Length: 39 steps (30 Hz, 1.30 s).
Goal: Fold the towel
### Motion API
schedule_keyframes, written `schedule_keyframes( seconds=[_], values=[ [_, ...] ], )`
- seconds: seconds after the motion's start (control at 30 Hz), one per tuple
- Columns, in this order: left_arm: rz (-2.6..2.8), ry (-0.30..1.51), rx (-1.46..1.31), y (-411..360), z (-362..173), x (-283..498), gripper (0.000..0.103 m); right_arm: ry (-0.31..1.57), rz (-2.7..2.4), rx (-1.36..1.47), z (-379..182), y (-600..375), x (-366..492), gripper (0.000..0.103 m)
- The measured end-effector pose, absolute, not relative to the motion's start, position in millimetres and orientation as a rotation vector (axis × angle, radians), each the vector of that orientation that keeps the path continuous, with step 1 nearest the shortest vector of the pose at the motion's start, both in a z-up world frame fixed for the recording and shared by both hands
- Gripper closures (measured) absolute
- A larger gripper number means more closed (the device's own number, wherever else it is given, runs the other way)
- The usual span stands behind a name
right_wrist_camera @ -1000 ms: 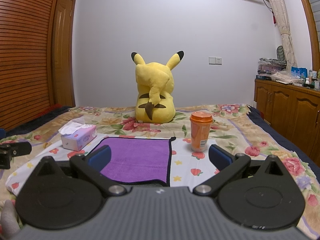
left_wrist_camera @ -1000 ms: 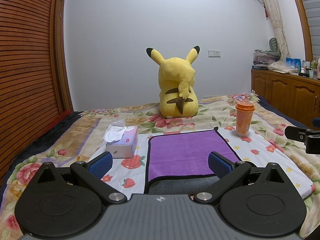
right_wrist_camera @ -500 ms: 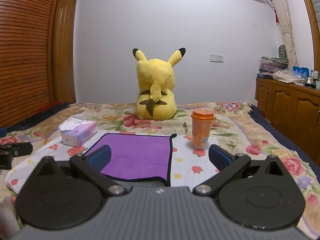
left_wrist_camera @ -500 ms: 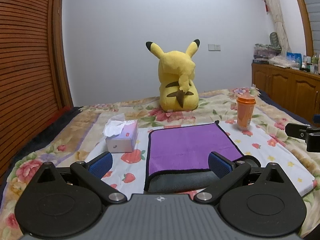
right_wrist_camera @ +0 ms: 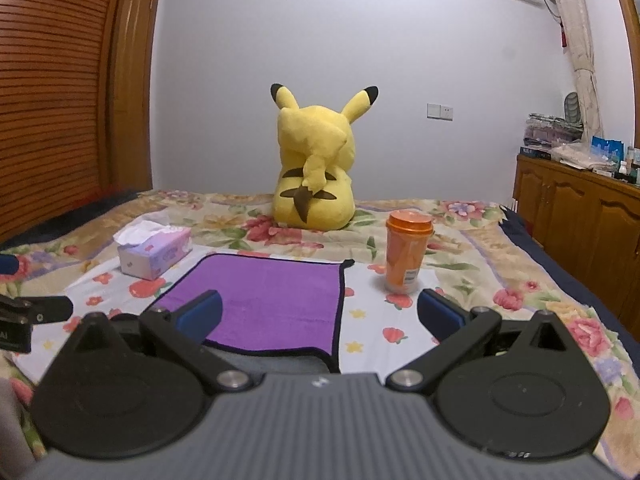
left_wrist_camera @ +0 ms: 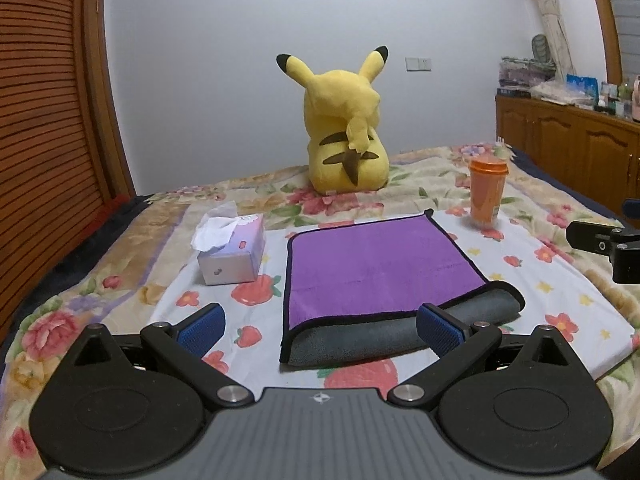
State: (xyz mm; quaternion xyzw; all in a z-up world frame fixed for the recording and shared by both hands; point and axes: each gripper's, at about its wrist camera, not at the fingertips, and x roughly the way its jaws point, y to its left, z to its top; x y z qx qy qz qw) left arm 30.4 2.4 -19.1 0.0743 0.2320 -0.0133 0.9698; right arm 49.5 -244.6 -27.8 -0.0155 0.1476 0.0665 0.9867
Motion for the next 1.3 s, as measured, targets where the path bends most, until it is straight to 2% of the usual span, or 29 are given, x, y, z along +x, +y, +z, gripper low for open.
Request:
schedule_keyframes(
  seconds=[1.2, 1.27, 1.3],
  values=[
    [-0.052, 0.623, 0.122, 22, -49, 111, 0.000, 0.431, 0.234, -0.101, -47, -241, 121, 0.001],
    [-0.050, 0.633, 0.121, 24, -51, 117, 0.000, 0.445, 0.243, -0.110, -50, -240, 125, 0.012],
    [-0.051, 0.640, 0.121, 26, -52, 119, 0.001, 0.457, 0.248, -0.114, -52, -239, 128, 0.014]
  ],
)
